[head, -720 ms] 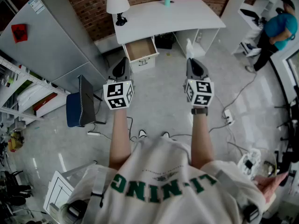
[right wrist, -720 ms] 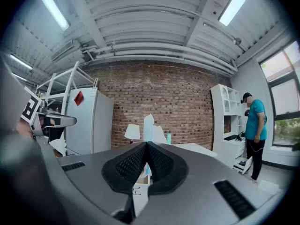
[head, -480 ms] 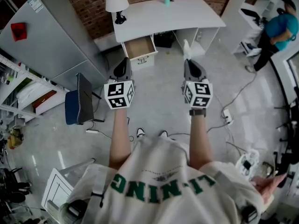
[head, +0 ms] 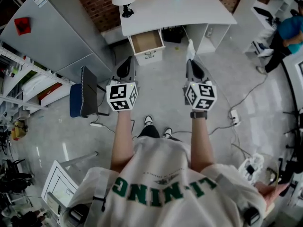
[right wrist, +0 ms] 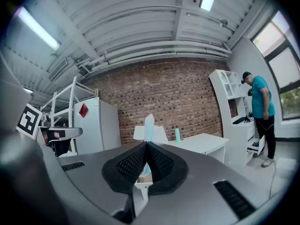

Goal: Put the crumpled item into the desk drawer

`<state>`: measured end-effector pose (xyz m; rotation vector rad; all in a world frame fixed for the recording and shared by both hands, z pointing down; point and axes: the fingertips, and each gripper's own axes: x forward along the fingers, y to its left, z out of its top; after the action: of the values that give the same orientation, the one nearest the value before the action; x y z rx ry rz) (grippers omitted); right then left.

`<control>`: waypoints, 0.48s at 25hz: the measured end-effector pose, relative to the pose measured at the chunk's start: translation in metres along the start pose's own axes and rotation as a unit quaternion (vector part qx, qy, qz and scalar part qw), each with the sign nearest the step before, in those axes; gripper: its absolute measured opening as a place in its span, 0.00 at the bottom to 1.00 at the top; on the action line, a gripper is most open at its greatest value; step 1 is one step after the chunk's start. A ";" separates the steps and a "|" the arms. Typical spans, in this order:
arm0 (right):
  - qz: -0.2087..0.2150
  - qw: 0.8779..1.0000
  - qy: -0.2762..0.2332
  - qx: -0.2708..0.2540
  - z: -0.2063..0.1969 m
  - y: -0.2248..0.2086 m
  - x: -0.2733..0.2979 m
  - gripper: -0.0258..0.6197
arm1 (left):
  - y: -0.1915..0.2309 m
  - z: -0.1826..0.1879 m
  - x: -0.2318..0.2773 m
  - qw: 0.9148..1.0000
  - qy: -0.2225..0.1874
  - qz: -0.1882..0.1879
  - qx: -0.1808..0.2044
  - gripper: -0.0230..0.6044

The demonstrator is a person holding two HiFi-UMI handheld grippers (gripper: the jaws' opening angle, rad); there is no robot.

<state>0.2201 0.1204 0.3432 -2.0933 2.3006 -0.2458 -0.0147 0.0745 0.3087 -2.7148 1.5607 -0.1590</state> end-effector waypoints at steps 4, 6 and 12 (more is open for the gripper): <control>0.010 1.000 0.008 0.005 -0.011 0.009 0.013 0.04 | 0.011 -0.015 0.008 1.000 0.009 0.003 -0.007 0.03; 0.010 1.000 0.012 -0.001 -0.016 0.008 0.025 0.04 | 0.014 -0.020 0.019 1.000 0.009 0.000 -0.007 0.03; -0.007 1.000 0.017 -0.024 -0.019 0.005 0.072 0.04 | 0.043 -0.030 0.064 1.000 0.009 -0.004 -0.014 0.03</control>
<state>0.2055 0.0517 0.3676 -2.1440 2.3354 -0.2304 -0.0220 -0.0011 0.3417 -2.7483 1.5699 -0.1628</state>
